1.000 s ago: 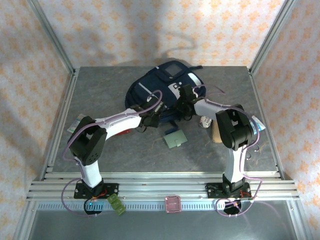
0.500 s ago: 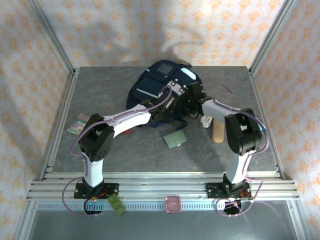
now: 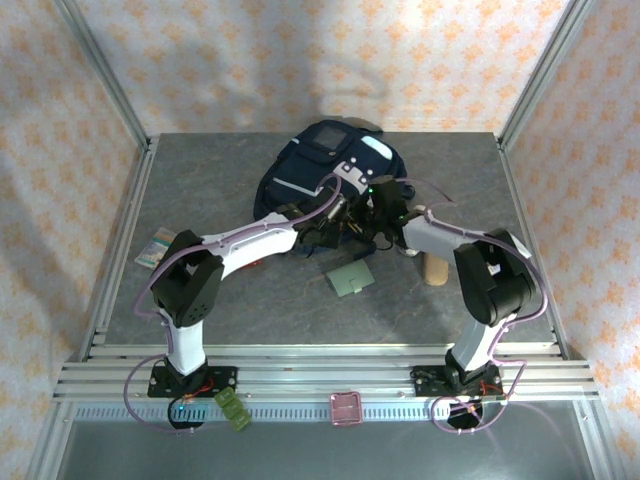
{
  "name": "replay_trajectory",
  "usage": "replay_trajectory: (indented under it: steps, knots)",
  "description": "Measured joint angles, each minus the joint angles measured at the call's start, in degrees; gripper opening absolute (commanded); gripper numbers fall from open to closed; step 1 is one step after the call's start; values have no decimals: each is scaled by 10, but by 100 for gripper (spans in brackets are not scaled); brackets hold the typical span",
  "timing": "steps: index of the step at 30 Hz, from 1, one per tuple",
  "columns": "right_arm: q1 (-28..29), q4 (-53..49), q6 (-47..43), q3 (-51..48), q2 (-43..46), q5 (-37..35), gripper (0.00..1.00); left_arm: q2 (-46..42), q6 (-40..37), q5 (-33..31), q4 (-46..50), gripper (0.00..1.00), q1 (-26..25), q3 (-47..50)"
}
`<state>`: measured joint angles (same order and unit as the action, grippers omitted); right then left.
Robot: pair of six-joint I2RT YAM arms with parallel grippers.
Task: Pack the student bag
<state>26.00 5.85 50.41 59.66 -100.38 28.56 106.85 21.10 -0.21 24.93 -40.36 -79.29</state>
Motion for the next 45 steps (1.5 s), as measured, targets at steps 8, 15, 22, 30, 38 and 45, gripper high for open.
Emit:
replay_trajectory:
  steps: [8,15,22,30,38,45]
  knots:
    - [-2,57,52,0,-43,42,18,-5,0,-1,-3,0,4,11]
    - [-3,87,95,-4,-62,60,0,-7,-2,-32,-3,0,7,28]
    - [-3,133,107,-40,-47,48,0,-39,-2,-57,-10,0,30,73]
    - [-8,163,117,-70,-17,38,0,-85,-2,-76,-21,0,123,118]
    - [-17,134,106,-50,-17,38,0,-86,-1,-77,-36,0,140,127]
    - [-51,34,70,48,-33,38,0,-86,18,-68,-51,0,78,133]
